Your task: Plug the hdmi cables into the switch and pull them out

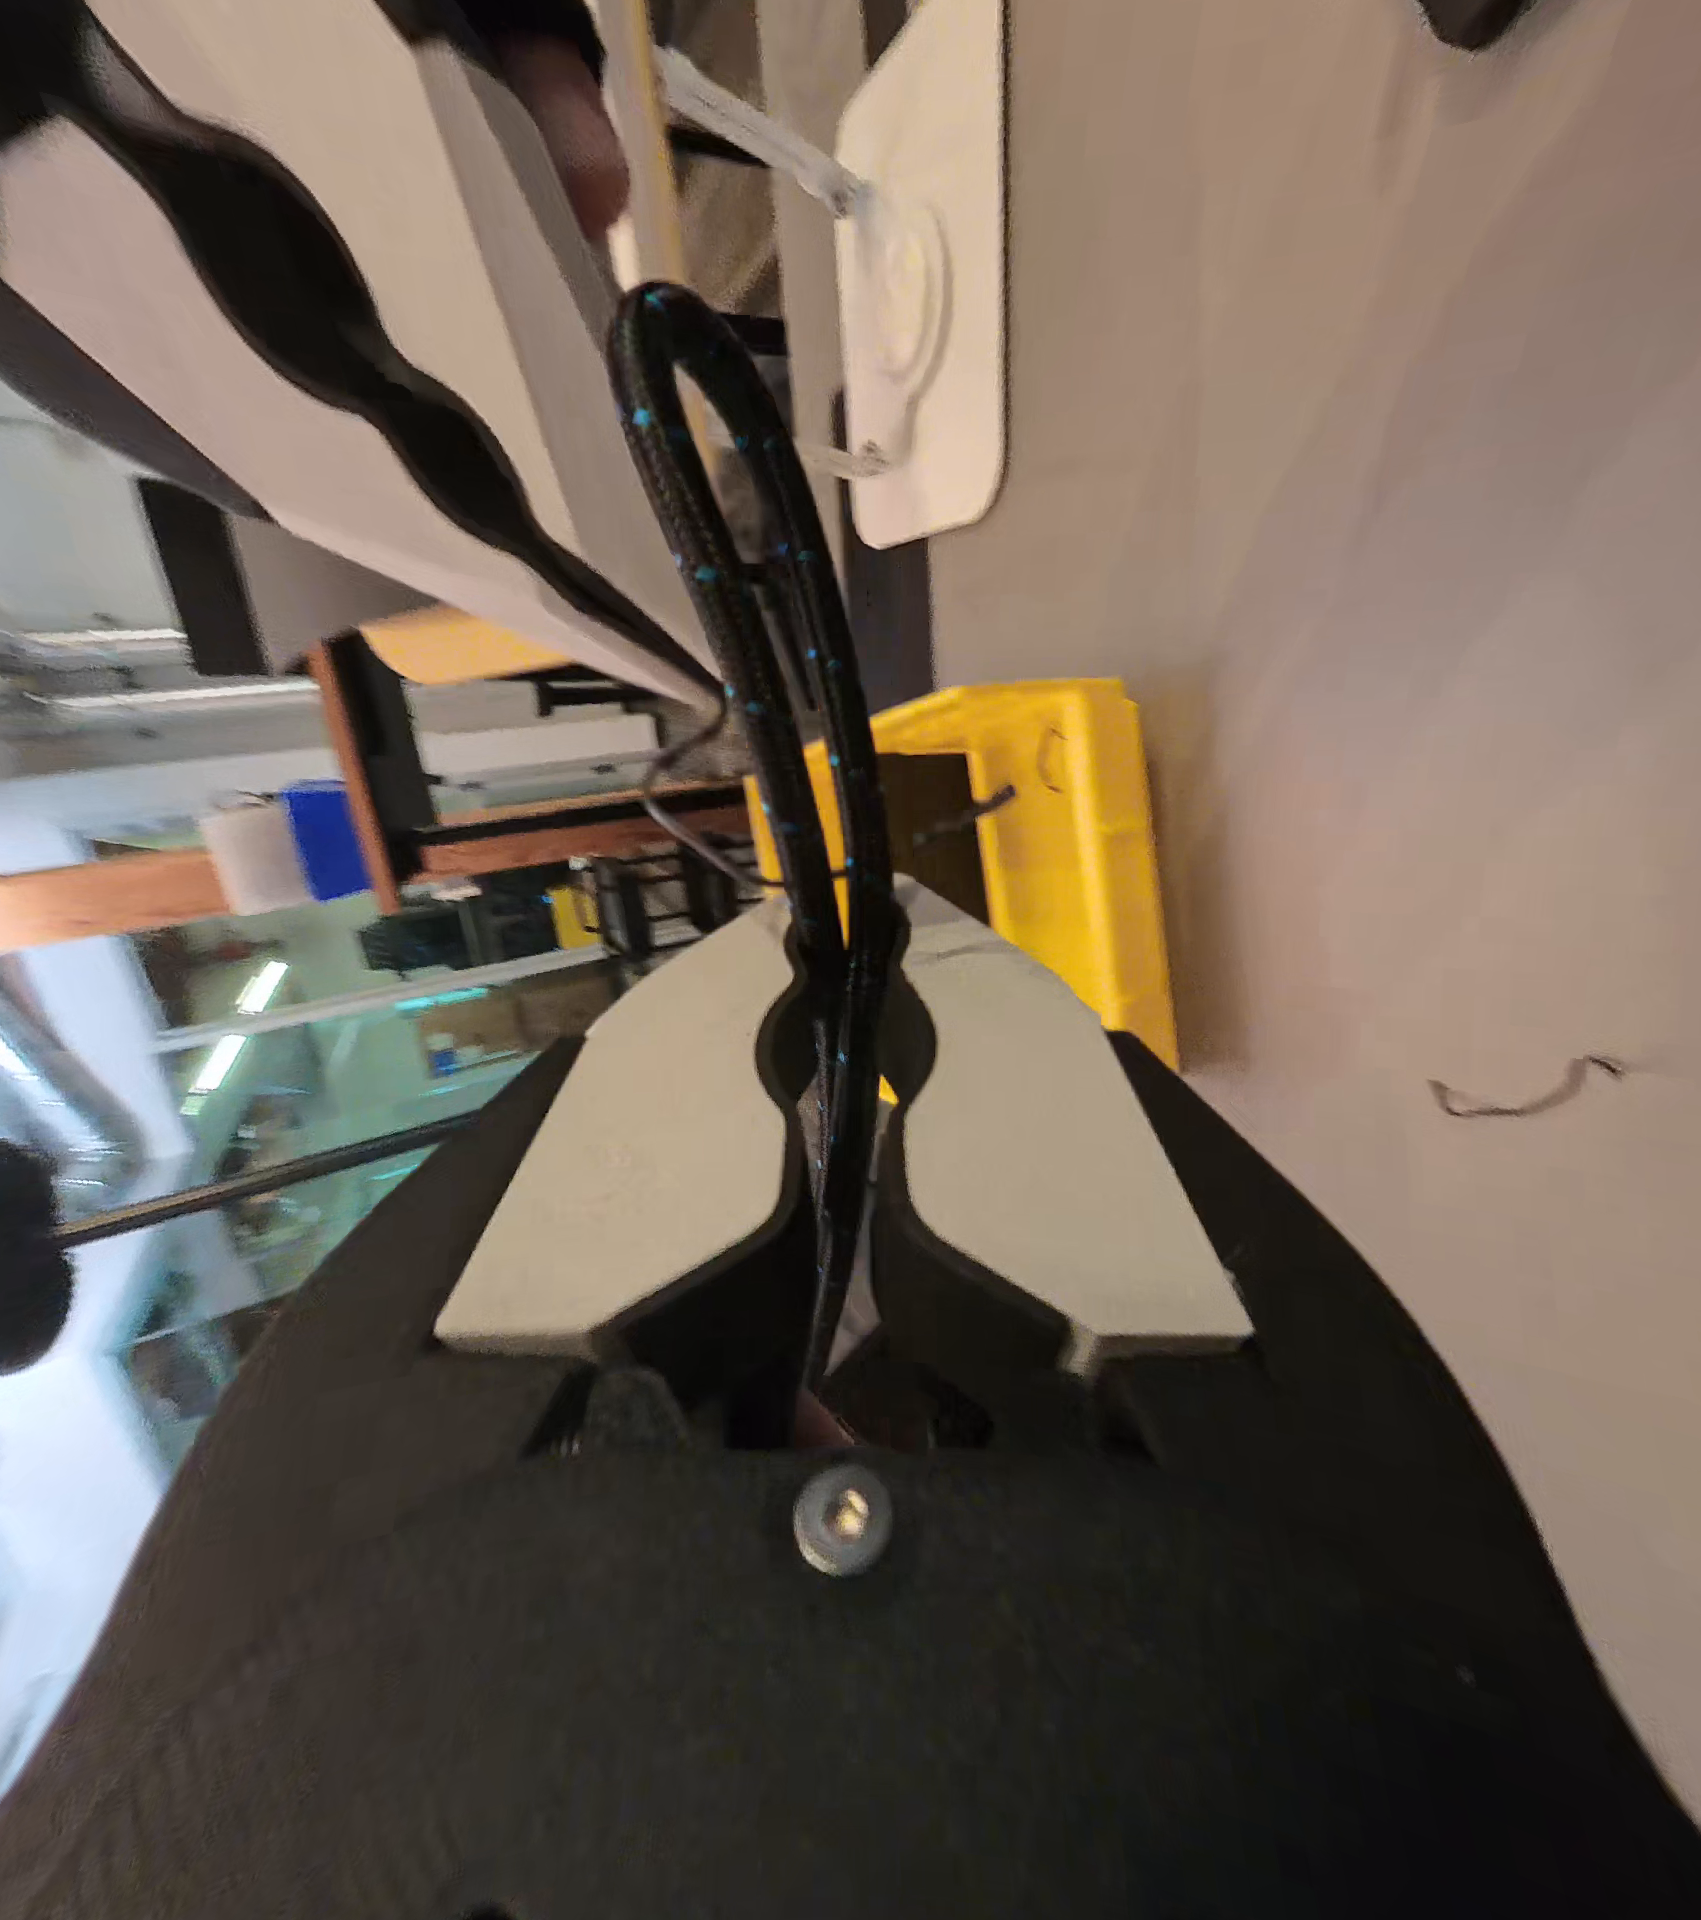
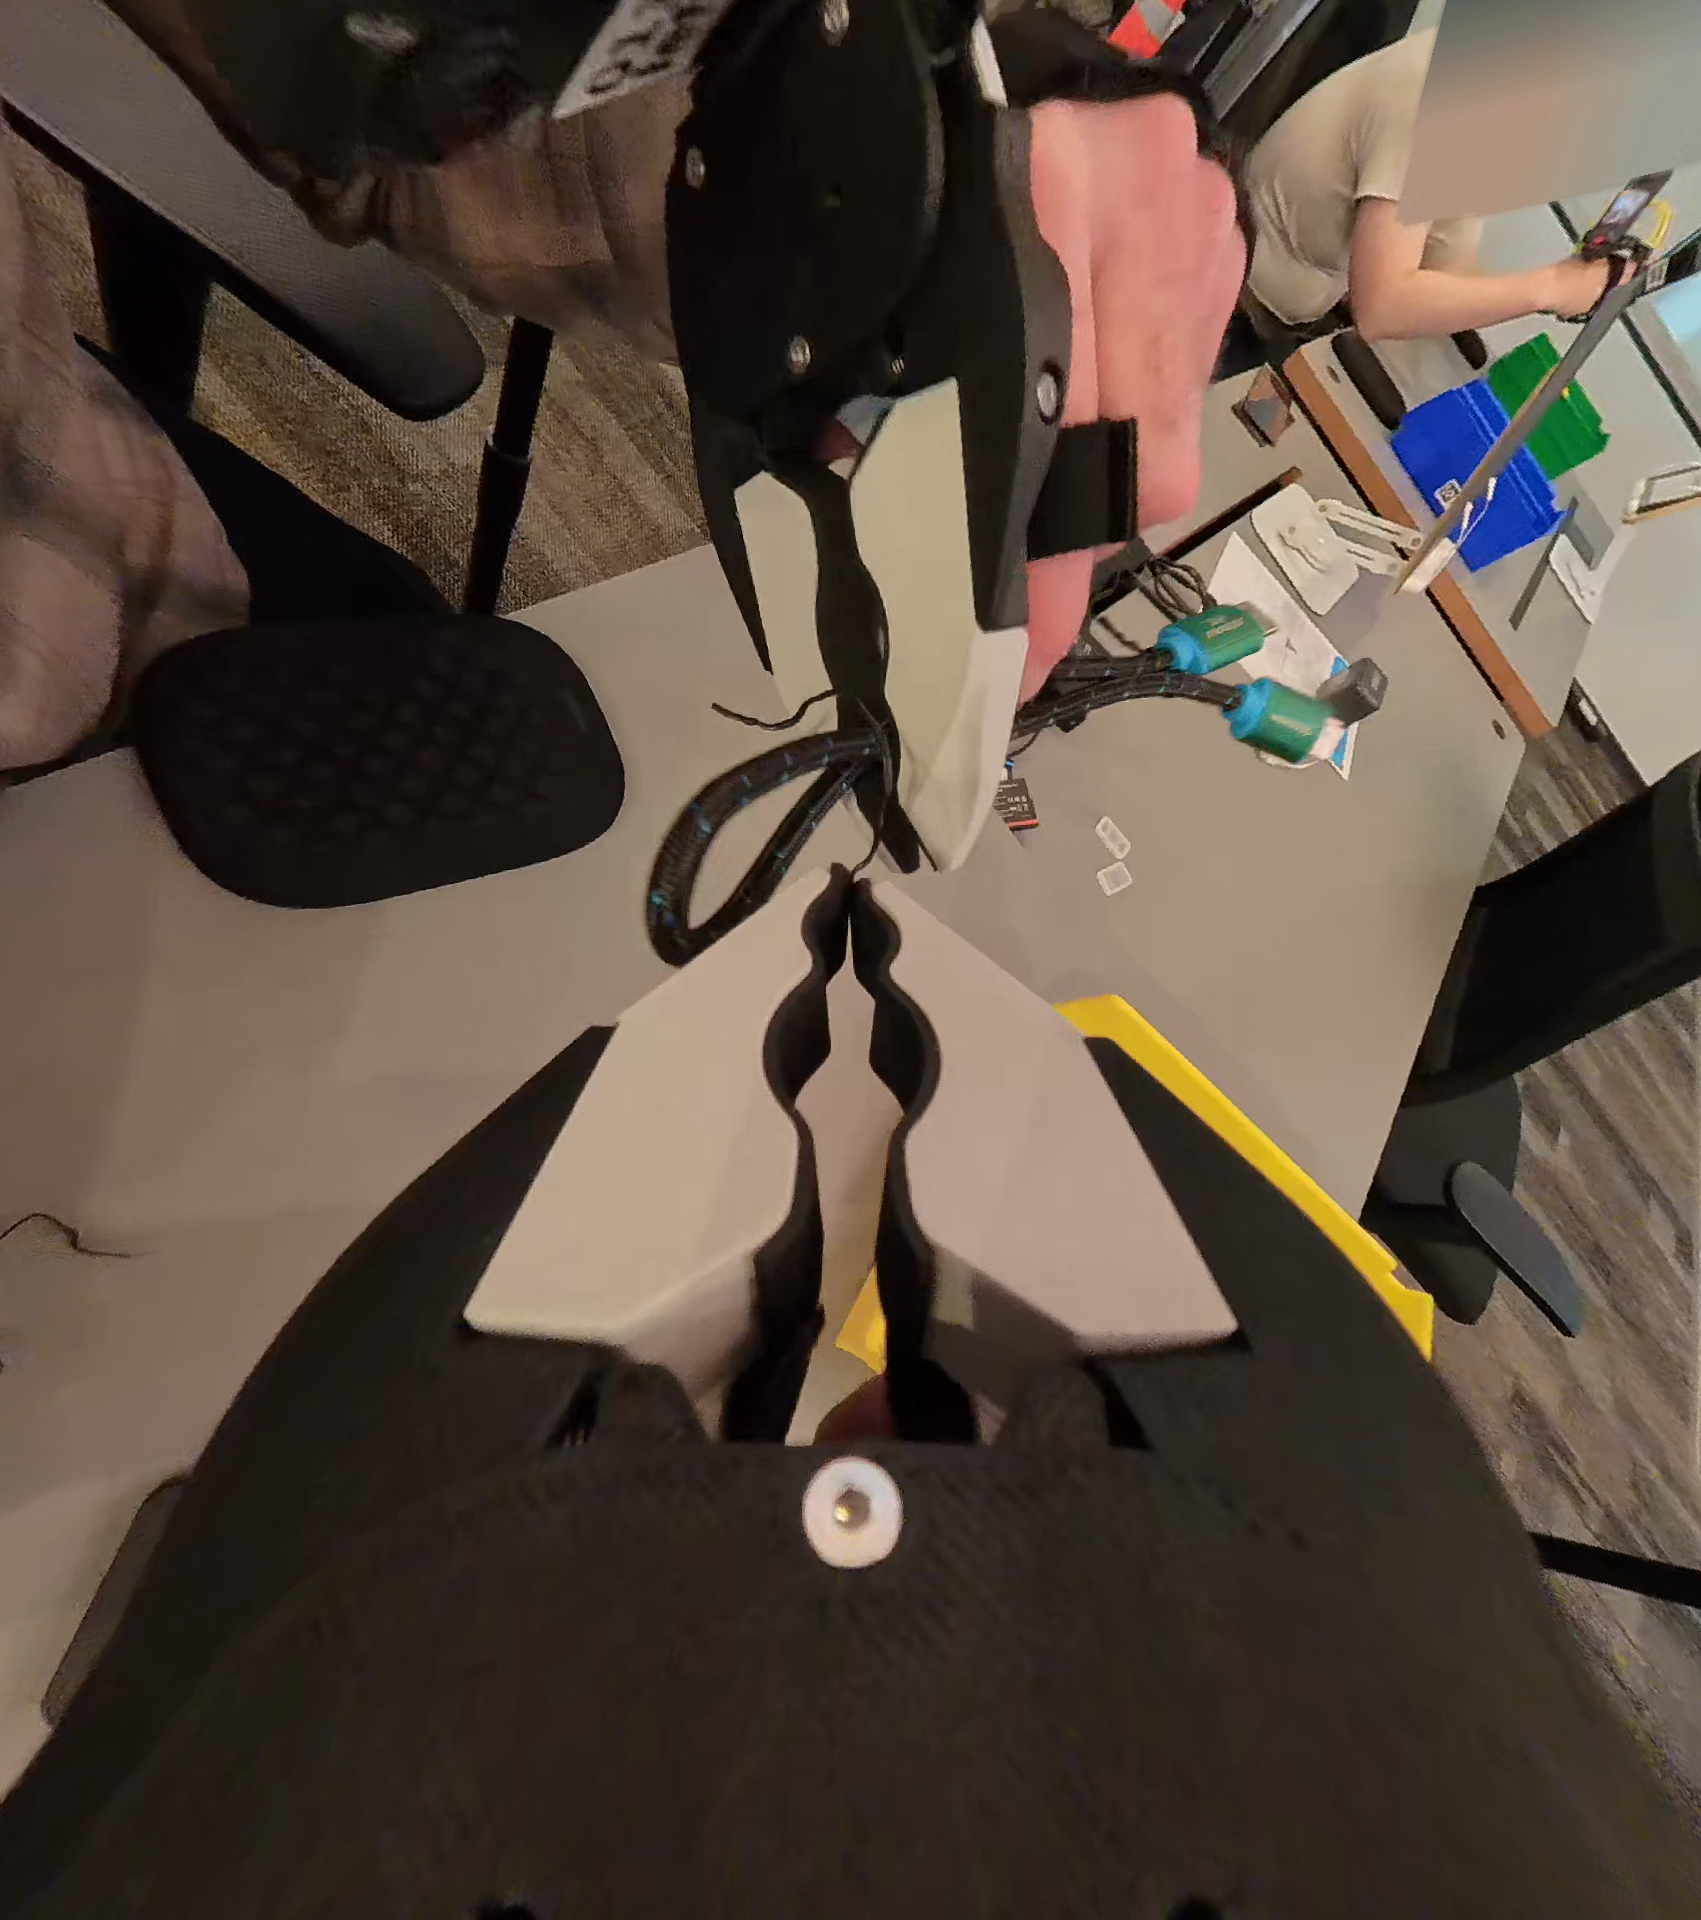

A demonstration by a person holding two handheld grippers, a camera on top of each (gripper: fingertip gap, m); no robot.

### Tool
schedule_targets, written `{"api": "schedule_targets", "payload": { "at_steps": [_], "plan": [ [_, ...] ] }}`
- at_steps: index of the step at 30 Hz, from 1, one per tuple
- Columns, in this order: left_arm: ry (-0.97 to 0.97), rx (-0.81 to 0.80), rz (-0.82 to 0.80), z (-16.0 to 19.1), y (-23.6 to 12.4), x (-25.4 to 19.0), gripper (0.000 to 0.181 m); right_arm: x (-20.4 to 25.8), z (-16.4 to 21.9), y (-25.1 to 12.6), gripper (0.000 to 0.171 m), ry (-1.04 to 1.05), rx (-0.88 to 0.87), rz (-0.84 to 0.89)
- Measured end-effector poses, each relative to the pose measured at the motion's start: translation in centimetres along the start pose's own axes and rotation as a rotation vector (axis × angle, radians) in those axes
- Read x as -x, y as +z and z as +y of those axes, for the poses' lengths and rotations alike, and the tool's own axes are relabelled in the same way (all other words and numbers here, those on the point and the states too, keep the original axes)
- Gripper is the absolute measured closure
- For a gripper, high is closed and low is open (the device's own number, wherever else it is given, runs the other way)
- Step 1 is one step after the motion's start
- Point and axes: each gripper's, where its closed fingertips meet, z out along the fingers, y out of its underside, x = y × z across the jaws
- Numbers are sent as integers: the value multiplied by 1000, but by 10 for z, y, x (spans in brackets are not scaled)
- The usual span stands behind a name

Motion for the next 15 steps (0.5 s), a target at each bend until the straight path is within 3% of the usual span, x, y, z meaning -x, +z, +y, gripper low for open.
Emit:
{"api": "schedule_targets", "payload": {
  "at_steps": [4, 15],
  "plan": [
    [38, -40, -107, -21, -1, 21, 175, 2, -1, -13, 171, 10, -18, 3],
    [17, -104, -183, -47, 4, 44, 175, 6, 0, -31, 171, 69, -114, 88]
  ]
}}
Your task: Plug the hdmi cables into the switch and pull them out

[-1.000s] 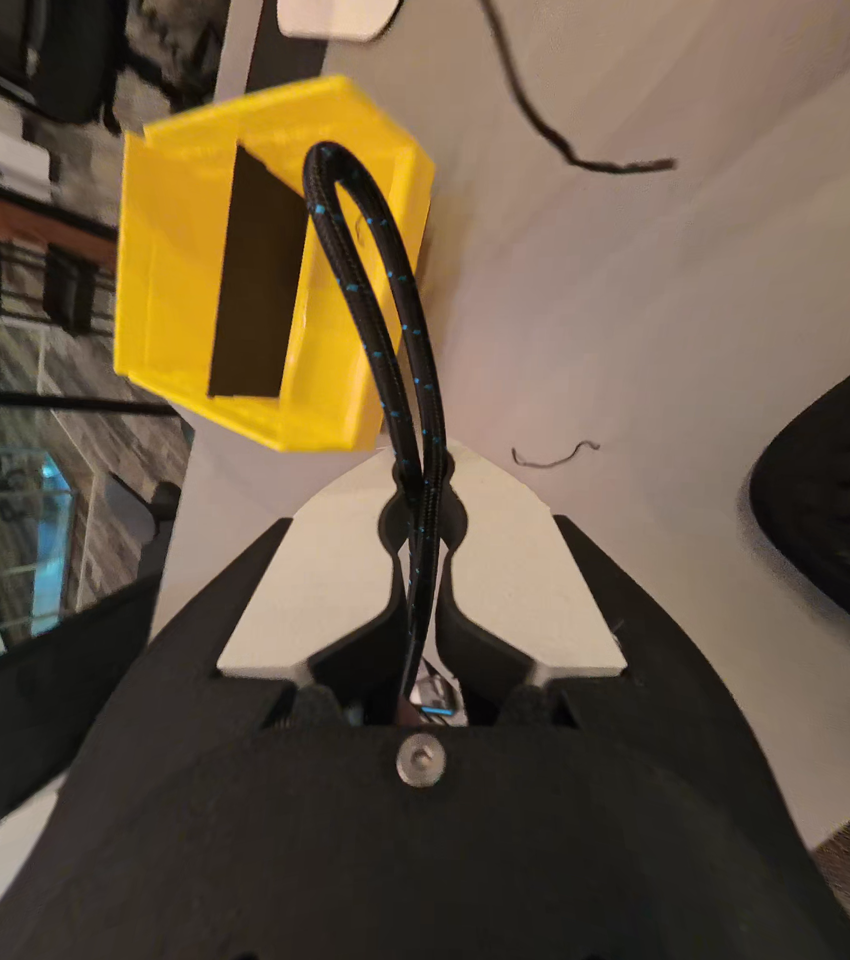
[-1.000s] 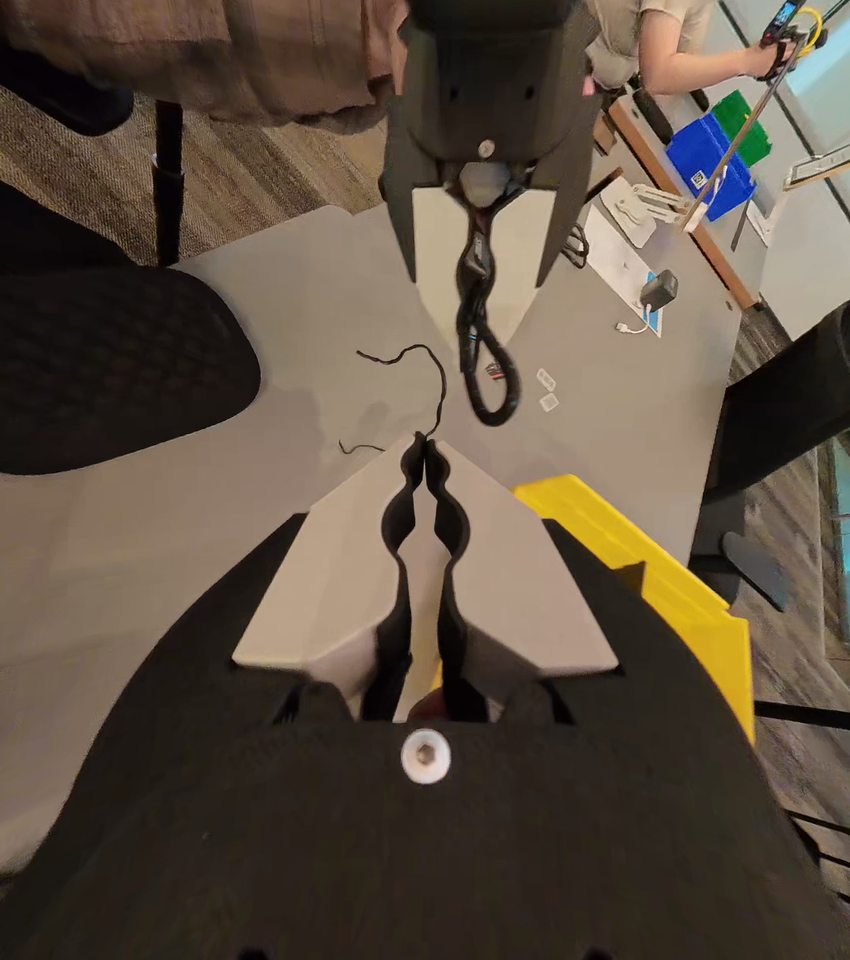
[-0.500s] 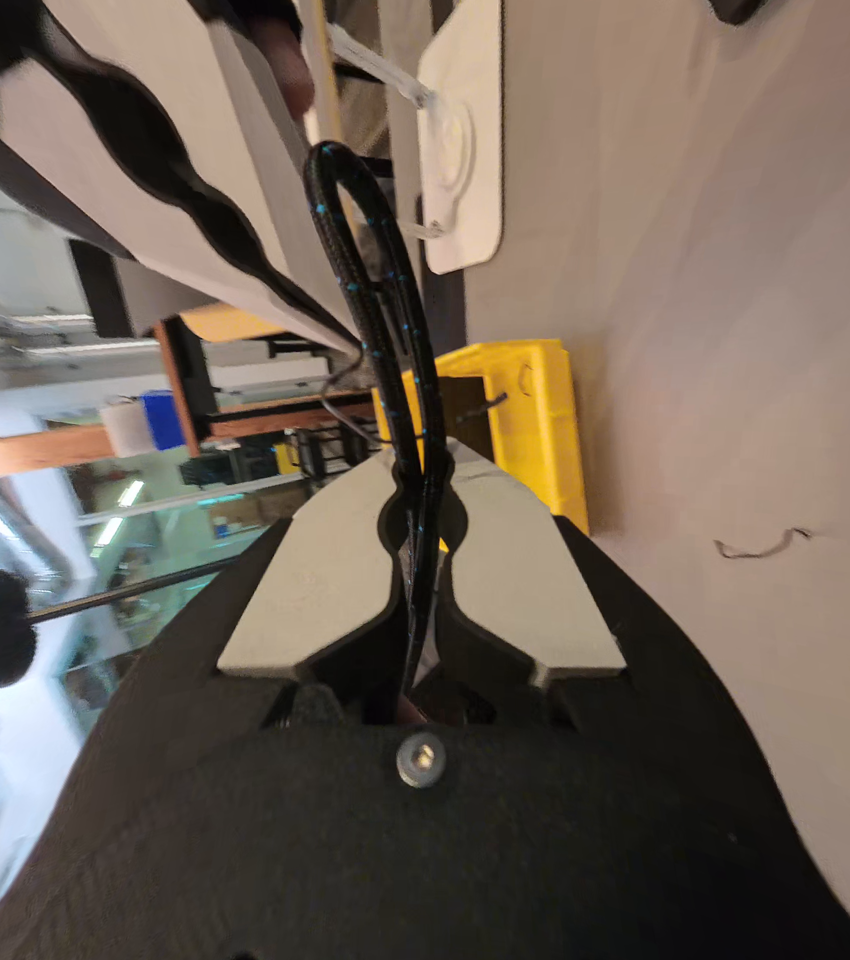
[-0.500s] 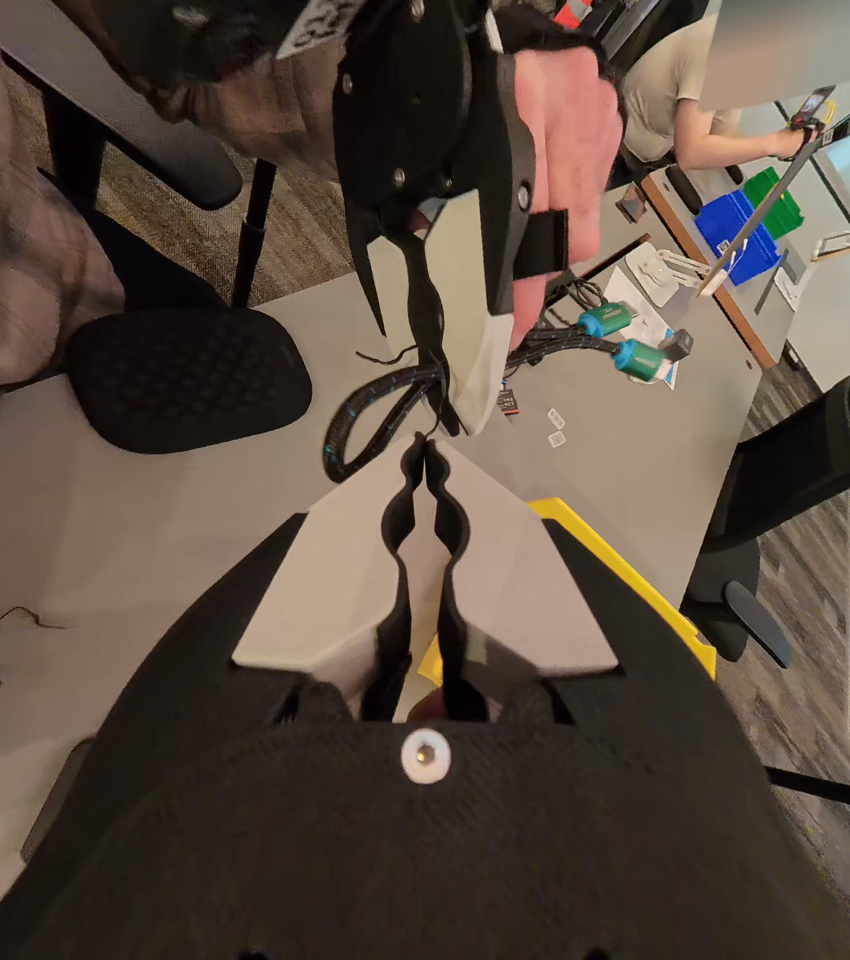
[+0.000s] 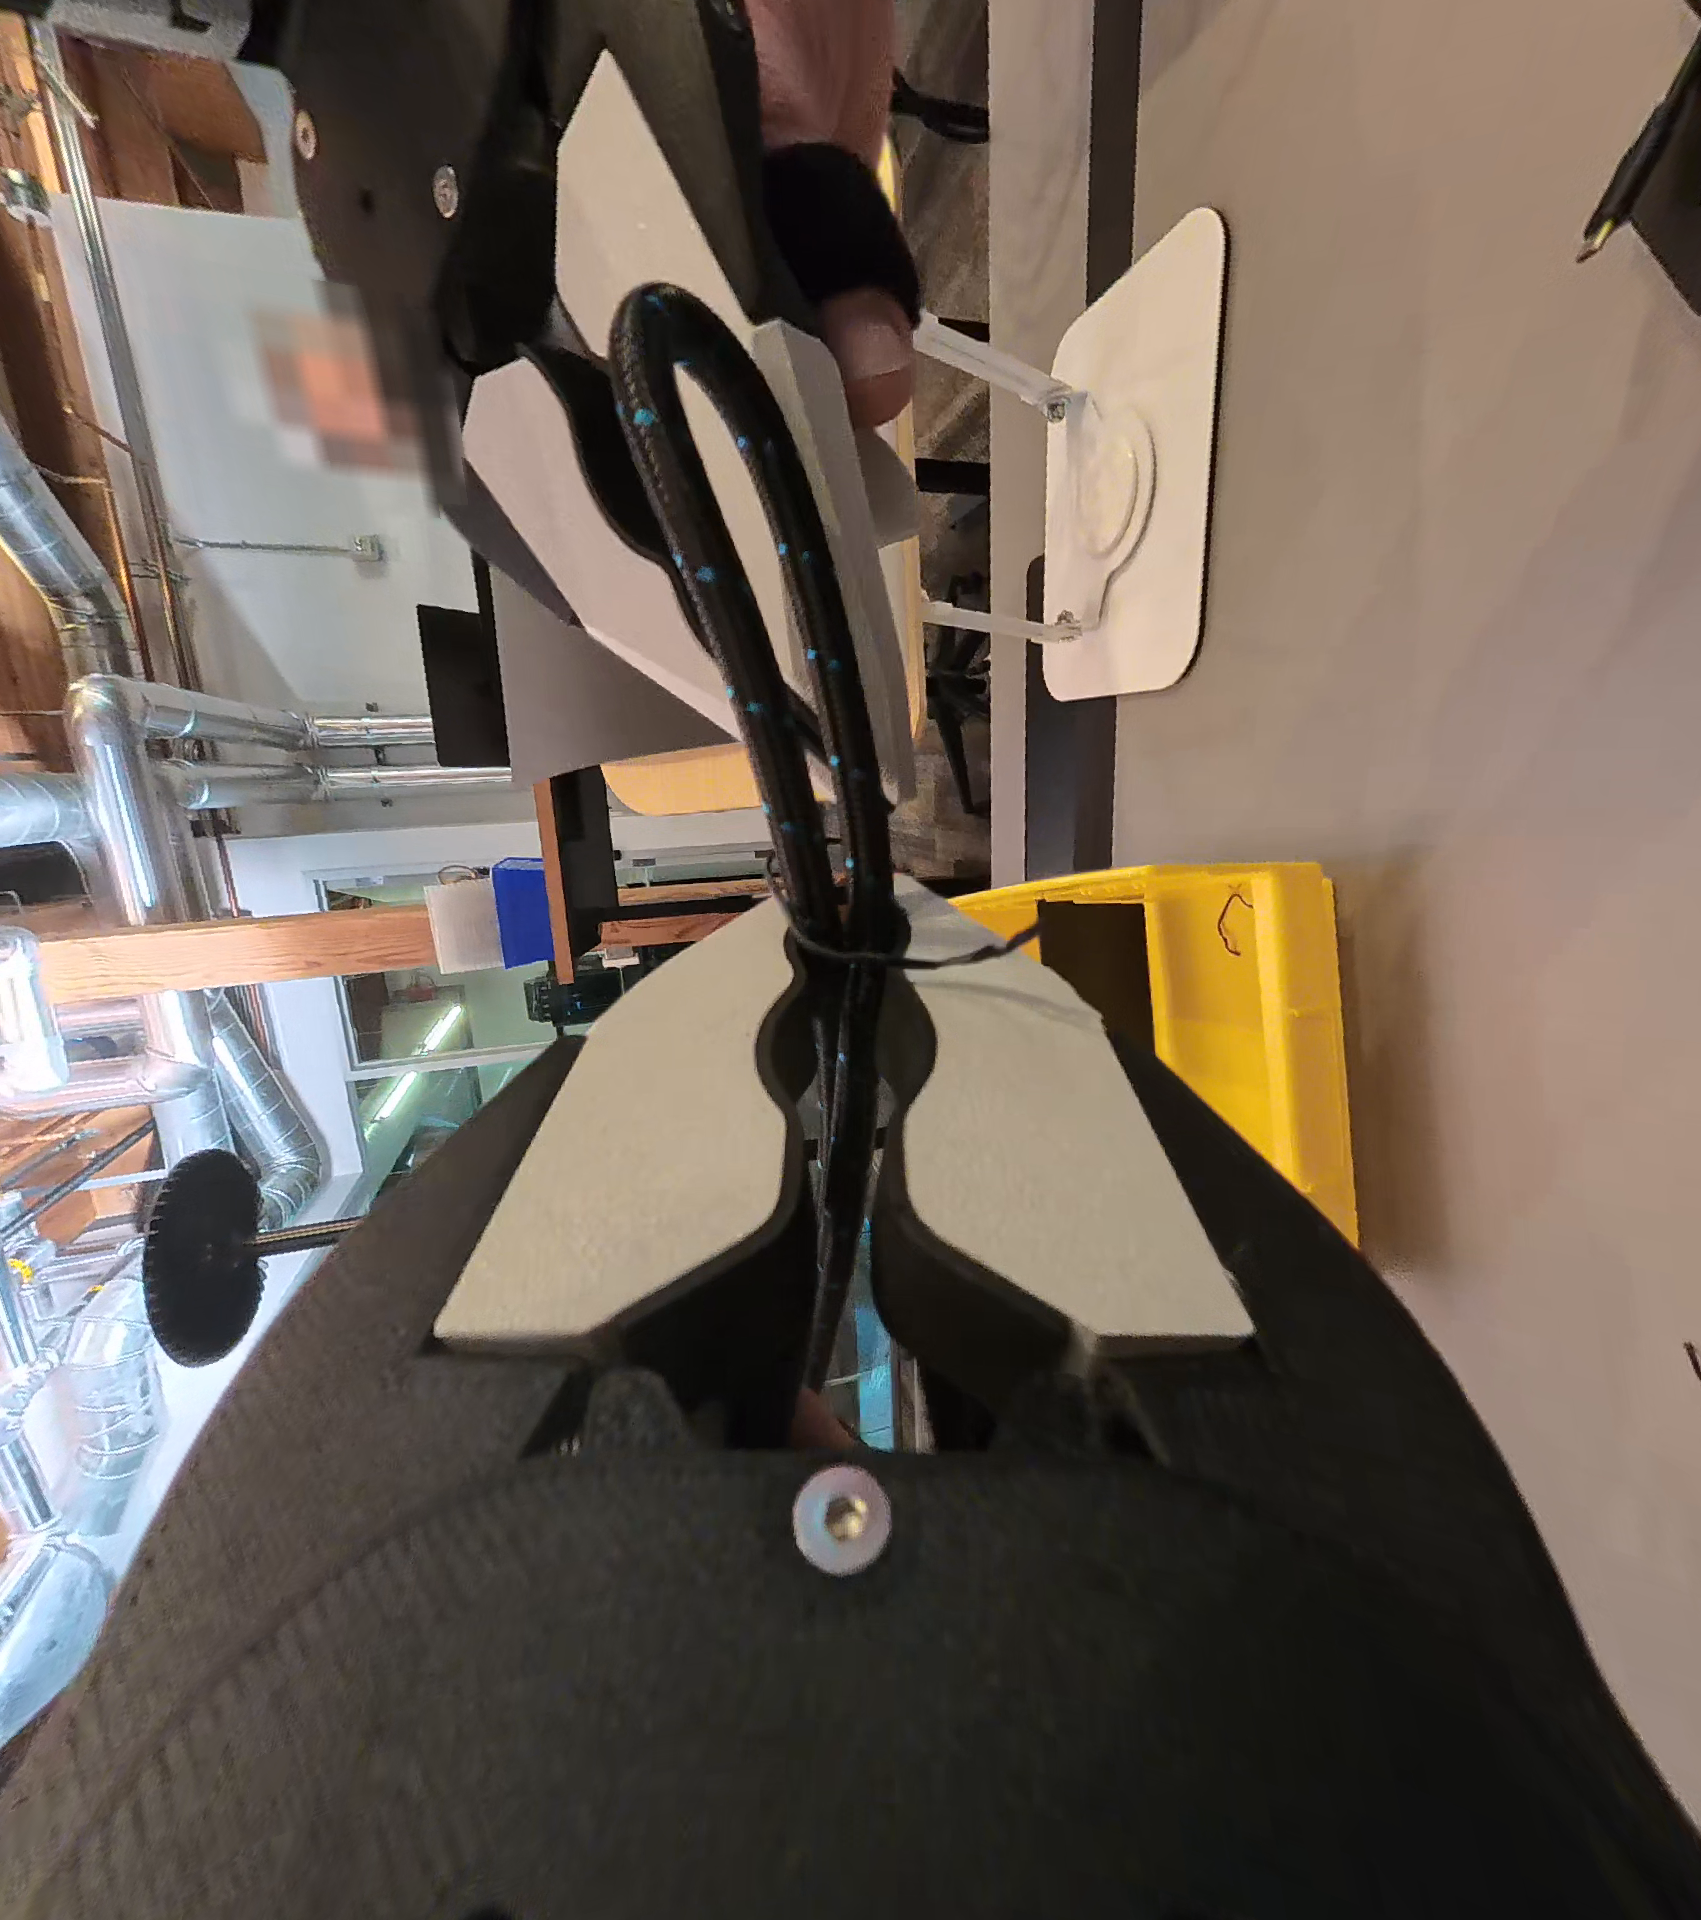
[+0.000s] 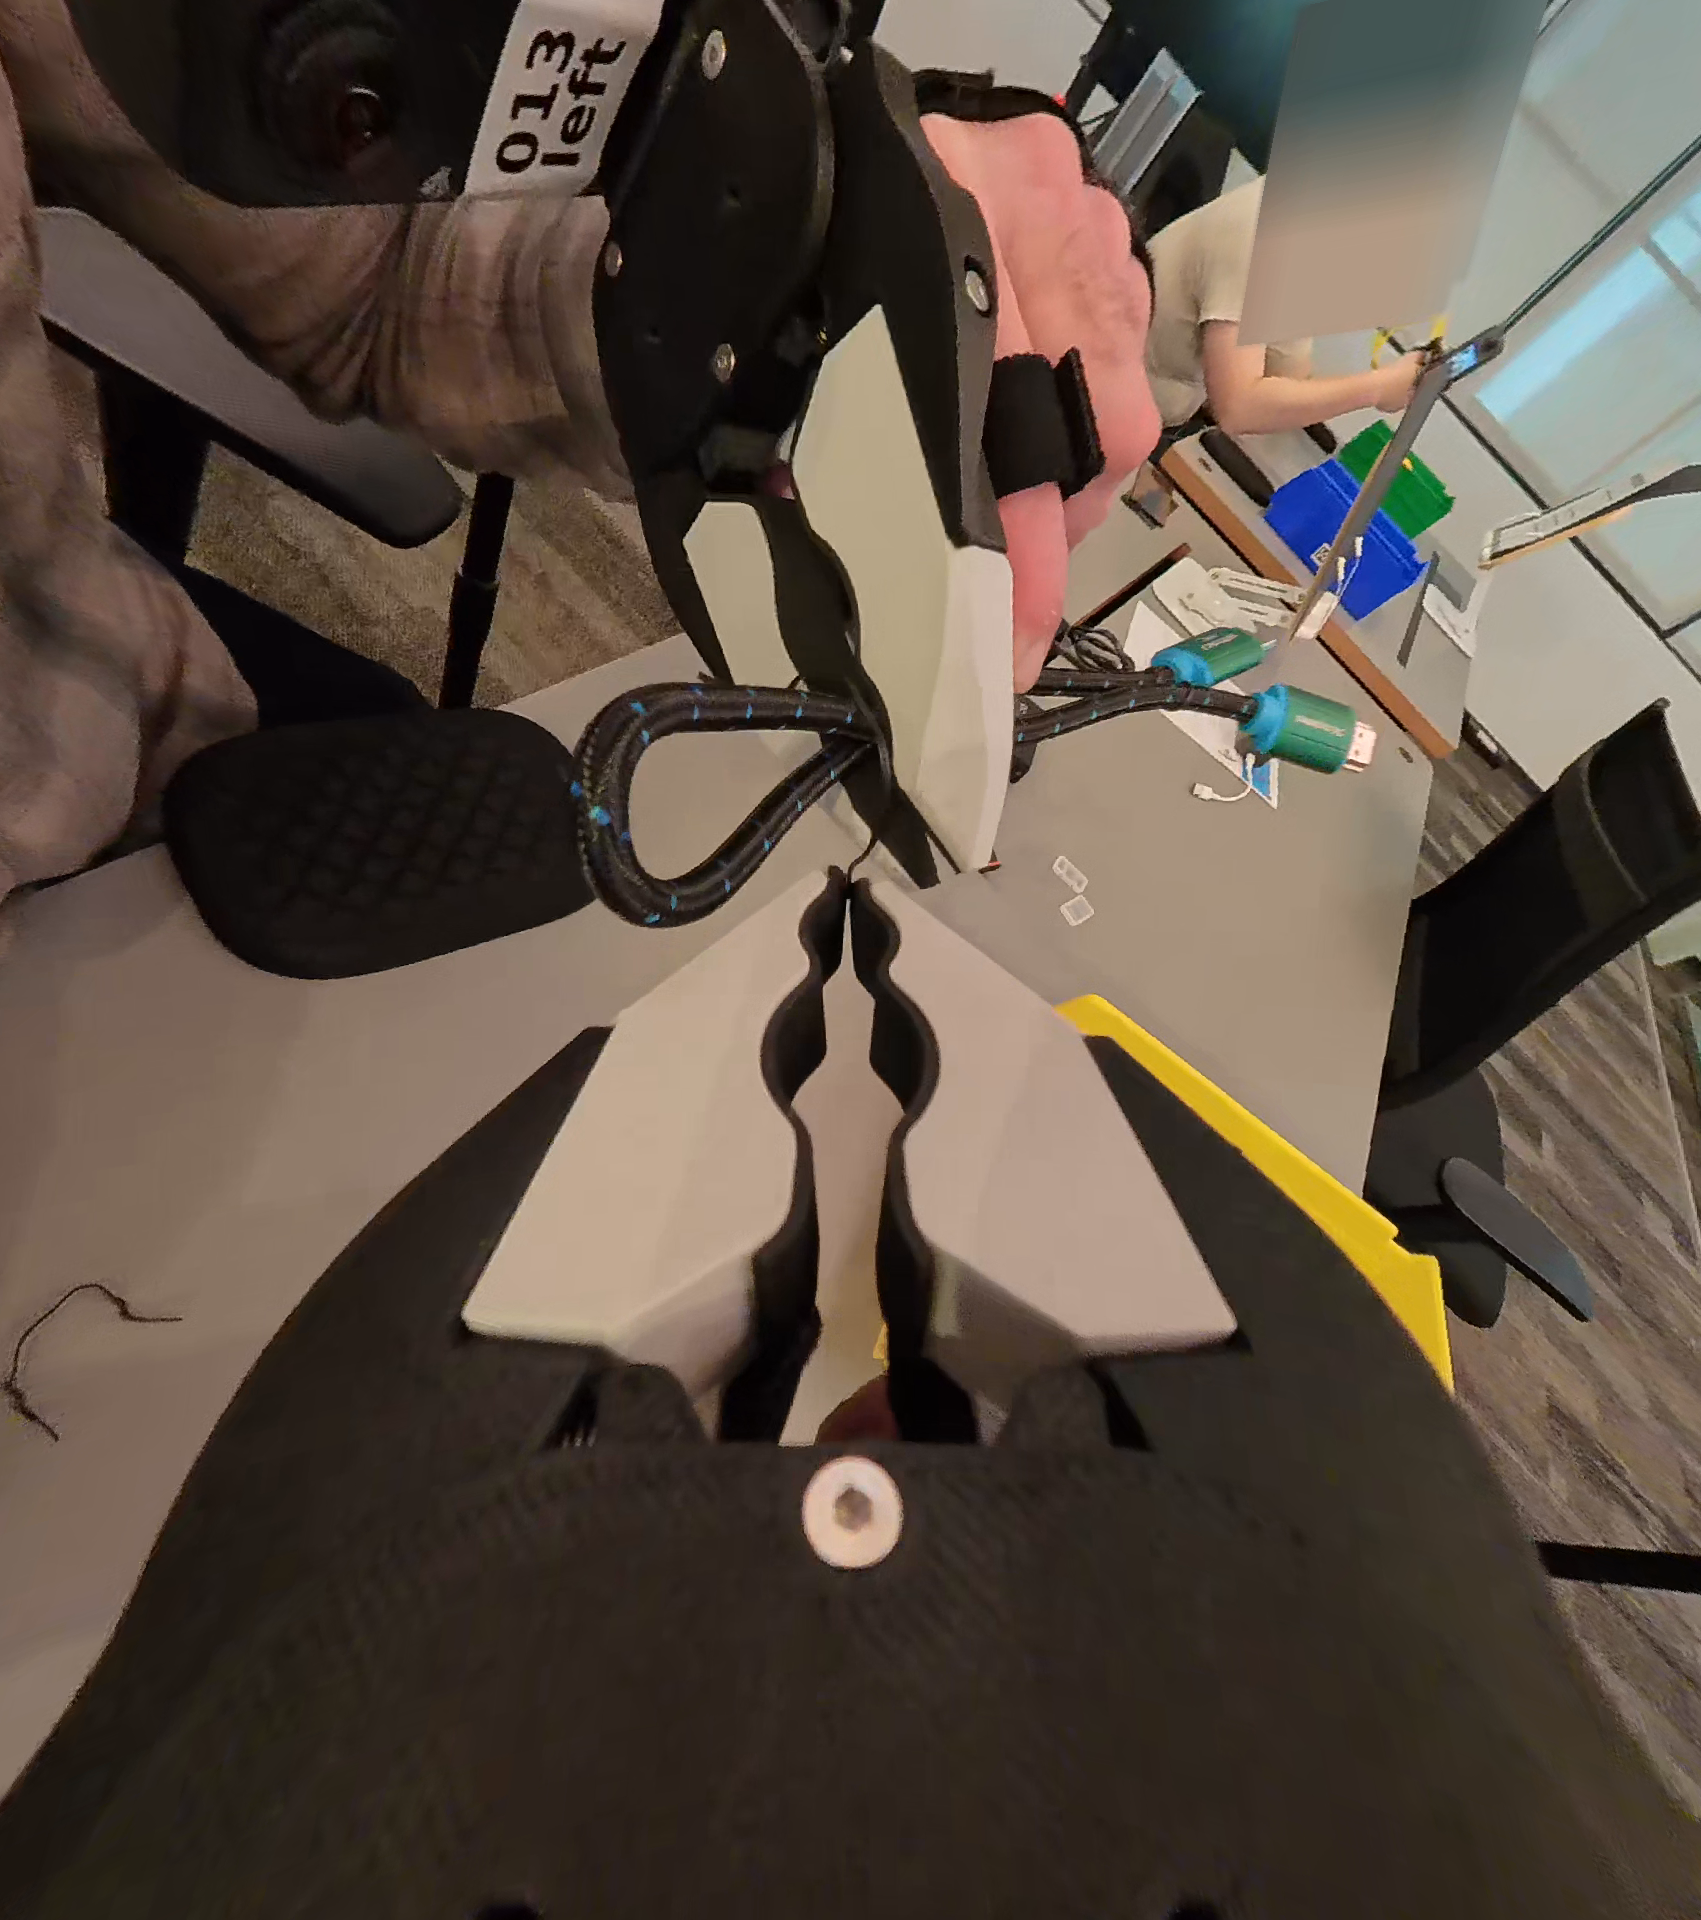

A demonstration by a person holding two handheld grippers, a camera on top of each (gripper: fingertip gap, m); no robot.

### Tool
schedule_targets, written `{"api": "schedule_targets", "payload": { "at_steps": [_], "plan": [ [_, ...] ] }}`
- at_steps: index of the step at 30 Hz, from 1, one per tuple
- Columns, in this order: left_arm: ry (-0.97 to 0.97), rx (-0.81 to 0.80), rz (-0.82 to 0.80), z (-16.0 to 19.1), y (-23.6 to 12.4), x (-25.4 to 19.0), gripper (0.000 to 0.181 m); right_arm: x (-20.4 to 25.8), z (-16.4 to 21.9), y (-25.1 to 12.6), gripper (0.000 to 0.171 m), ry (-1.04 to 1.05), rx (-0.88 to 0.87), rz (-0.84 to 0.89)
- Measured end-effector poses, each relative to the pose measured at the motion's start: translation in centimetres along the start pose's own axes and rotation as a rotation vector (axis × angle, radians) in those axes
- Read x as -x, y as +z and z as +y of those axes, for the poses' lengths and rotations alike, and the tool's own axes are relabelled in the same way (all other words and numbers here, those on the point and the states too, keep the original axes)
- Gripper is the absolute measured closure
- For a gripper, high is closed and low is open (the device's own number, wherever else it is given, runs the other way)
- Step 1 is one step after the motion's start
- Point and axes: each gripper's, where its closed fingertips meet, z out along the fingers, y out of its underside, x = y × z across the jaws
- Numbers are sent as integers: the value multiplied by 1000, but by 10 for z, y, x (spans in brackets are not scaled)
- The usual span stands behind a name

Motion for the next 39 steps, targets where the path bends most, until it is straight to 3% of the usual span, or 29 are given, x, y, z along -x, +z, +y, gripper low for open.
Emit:
{"api": "schedule_targets", "payload": {
  "at_steps": [6, 14, 18, 25, 31, 39],
  "plan": [
    [-46, -17, -57, -6, 4, 10, 175, 0, -2, -5, 170, 14, -16, 48],
    [-101, -28, -146, -9, 11, 27, 175, -7, -8, -16, 157, 60, -69, 119],
    [-109, -1, -165, -6, 13, 37, 175, -16, -10, -23, 137, 84, -68, 177],
    [-100, 86, -234, 8, 15, 61, 175, -33, -22, -38, 83, 272, -177, 387],
    [-80, 107, -253, 3, 18, 70, 175, -38, -41, -35, 86, 205, -264, 614],
    [-58, 101, -274, -7, 14, 80, 175, -44, -49, -34, 113, 238, -361, 674]
  ]
}}
